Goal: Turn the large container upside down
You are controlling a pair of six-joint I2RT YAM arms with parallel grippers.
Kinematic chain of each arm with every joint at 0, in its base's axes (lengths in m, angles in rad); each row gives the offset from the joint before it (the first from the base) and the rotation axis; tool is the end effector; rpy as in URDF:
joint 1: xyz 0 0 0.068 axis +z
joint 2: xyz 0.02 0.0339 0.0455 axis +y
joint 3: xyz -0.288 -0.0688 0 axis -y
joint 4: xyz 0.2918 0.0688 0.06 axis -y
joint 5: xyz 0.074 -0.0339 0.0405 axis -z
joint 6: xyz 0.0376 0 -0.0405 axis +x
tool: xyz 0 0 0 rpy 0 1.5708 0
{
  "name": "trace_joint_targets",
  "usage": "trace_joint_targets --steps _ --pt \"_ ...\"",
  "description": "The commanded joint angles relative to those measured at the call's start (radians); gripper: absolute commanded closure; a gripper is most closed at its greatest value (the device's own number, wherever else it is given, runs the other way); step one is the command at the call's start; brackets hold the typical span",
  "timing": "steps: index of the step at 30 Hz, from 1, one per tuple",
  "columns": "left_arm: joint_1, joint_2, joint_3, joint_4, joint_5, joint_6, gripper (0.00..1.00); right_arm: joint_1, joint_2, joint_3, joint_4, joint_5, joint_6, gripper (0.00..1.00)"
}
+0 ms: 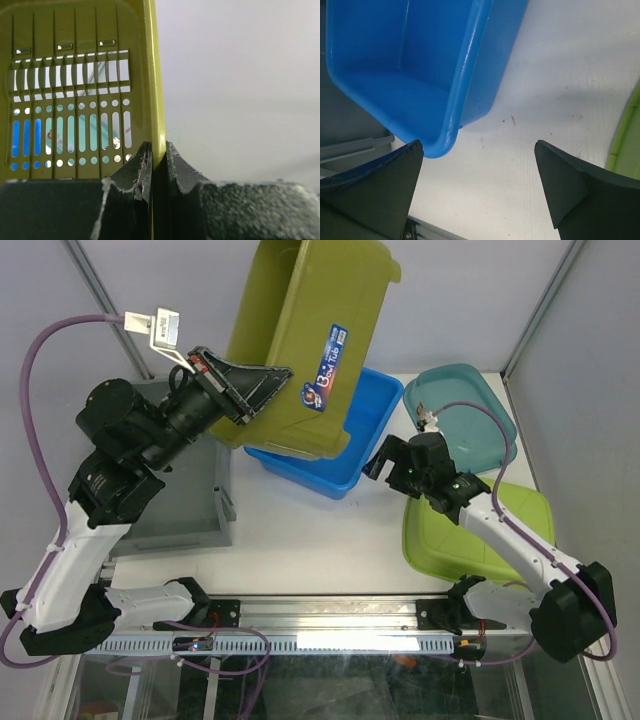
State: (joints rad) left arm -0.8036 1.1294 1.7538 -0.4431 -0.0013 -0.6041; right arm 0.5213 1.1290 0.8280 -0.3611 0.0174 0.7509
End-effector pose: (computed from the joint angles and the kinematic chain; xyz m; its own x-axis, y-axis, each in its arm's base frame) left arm 0.1447 -0.1500 0.6133 -0.3054 -0.5016 -0.8094 0.6628 0.4983 -0.5589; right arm 0.2443 0.1395 0.2760 -0.7214 0.3724 -0.5839 0.0084 0.8478 0.5303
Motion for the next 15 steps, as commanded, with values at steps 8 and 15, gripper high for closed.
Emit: trace_joint_targets --steps 8,15 --pt "0.005 0.035 -0.076 0.339 0.187 -0.221 1.0 -0.167 -0.451 0.285 -0.422 0.675 -0.073 0.01" --pt "0.049 0.133 -0.253 0.673 0.407 -0.515 1.0 -0.165 -0.624 0.469 -0.412 0.716 -0.168 0.01"
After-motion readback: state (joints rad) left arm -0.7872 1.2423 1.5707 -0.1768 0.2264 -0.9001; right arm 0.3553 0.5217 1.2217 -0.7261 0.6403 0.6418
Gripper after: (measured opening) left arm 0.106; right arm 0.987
